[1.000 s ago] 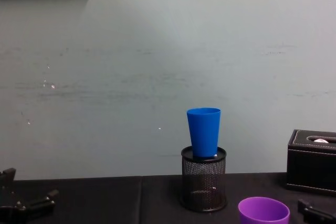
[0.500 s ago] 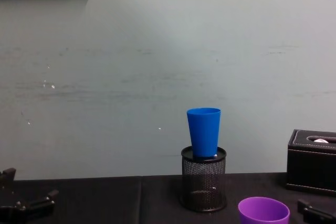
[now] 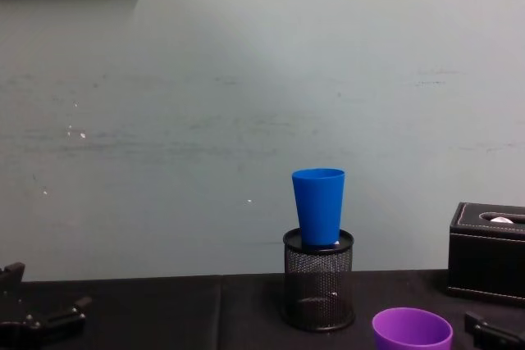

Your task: Pick up one cup with a gripper and tap it against the other cup.

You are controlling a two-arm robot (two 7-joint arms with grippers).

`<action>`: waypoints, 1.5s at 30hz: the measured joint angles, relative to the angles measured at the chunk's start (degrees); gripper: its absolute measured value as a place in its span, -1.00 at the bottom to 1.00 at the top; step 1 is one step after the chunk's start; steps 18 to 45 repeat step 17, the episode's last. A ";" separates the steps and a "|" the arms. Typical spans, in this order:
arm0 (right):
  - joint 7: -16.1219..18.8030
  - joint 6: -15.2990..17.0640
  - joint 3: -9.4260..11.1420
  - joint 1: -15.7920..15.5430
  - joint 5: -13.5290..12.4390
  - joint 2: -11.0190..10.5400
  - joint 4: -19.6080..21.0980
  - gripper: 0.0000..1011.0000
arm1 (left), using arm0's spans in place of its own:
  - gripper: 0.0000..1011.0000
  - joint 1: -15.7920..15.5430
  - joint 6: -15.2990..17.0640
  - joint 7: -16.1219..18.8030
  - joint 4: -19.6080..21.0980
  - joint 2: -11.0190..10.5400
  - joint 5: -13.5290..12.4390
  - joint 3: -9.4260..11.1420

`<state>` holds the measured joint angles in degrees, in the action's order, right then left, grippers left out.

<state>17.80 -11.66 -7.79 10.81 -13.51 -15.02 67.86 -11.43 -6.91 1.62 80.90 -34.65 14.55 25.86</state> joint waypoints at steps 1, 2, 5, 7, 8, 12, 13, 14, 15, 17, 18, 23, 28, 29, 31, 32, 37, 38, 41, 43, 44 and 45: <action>0.00 0.00 0.00 0.00 -0.01 0.00 0.01 0.98 | 1.00 0.00 0.00 0.00 0.00 0.00 0.00 0.00; -0.01 0.00 0.00 0.00 -0.01 0.00 0.02 0.98 | 1.00 0.00 0.00 0.00 0.00 0.00 0.00 0.00; -0.02 0.00 0.00 0.00 -0.02 0.00 0.04 0.98 | 1.00 0.00 0.00 0.00 0.00 0.00 0.00 0.00; -0.02 0.00 0.00 0.00 -0.02 0.00 0.04 0.98 | 1.00 0.00 0.00 0.00 0.00 0.00 0.00 0.00; -0.03 0.00 0.00 0.00 -0.02 0.00 0.04 0.98 | 1.00 0.00 0.00 0.00 0.00 0.00 0.00 0.00; -0.04 0.00 0.00 0.00 -0.04 0.00 0.04 0.98 | 1.00 0.00 0.00 0.00 0.00 0.00 0.00 0.00; -0.04 0.00 0.00 0.00 -0.05 0.00 0.05 0.98 | 1.00 0.00 0.00 0.00 0.00 0.00 0.00 0.00; -0.04 0.00 0.00 0.00 -0.04 0.00 0.04 0.98 | 1.00 0.00 0.00 0.00 0.00 0.00 0.00 0.00; -0.04 0.00 0.00 0.00 -0.05 0.00 0.04 0.98 | 1.00 0.00 0.00 0.00 0.00 0.00 0.00 0.00; -0.04 0.00 0.00 0.00 -0.05 0.00 0.05 0.98 | 1.00 0.00 0.00 0.00 0.00 0.00 -0.01 0.00; -0.04 0.00 0.00 0.00 -0.05 0.00 0.05 0.98 | 1.00 0.00 0.00 0.00 0.00 0.00 -0.01 0.00; -0.04 0.00 0.00 0.00 -0.05 0.00 0.05 0.98 | 1.00 0.00 0.00 0.00 0.00 0.00 -0.01 0.00; -0.04 0.00 0.00 0.00 -0.05 0.00 0.05 0.98 | 1.00 0.00 0.00 0.00 0.00 0.00 -0.01 0.00; -0.04 0.00 0.00 0.00 -0.05 0.00 0.05 0.98 | 1.00 0.00 0.00 0.00 0.00 0.00 -0.01 0.00; -0.04 0.00 0.00 0.00 -0.05 0.00 0.05 0.98 | 1.00 0.00 0.00 0.00 0.00 0.00 -0.01 0.00; -0.04 0.00 0.00 0.00 -0.05 0.00 0.05 0.98 | 1.00 0.00 0.00 0.00 0.00 0.00 -0.01 0.00; -0.04 0.00 0.00 0.00 -0.05 0.00 0.05 0.98 | 1.00 0.00 0.00 0.00 0.00 0.00 -0.01 0.00; -0.04 0.00 0.00 0.00 -0.05 0.00 0.05 0.98 | 1.00 0.00 0.00 0.00 0.00 0.00 -0.01 0.00; -0.04 0.00 0.00 0.00 -0.05 0.00 0.05 0.98 | 1.00 0.00 0.00 0.00 0.00 0.00 -0.01 0.00; -0.04 0.00 0.00 0.00 -0.05 0.00 0.05 0.98 | 1.00 0.00 0.00 0.00 0.00 0.00 -0.01 0.00; -0.04 0.00 0.00 0.00 -0.05 0.00 0.05 0.98 | 1.00 0.00 0.00 0.00 0.00 0.00 -0.01 0.00; -0.04 0.00 0.00 0.00 -0.05 0.00 0.05 0.98 | 1.00 0.00 0.00 0.00 0.00 0.00 -0.01 0.00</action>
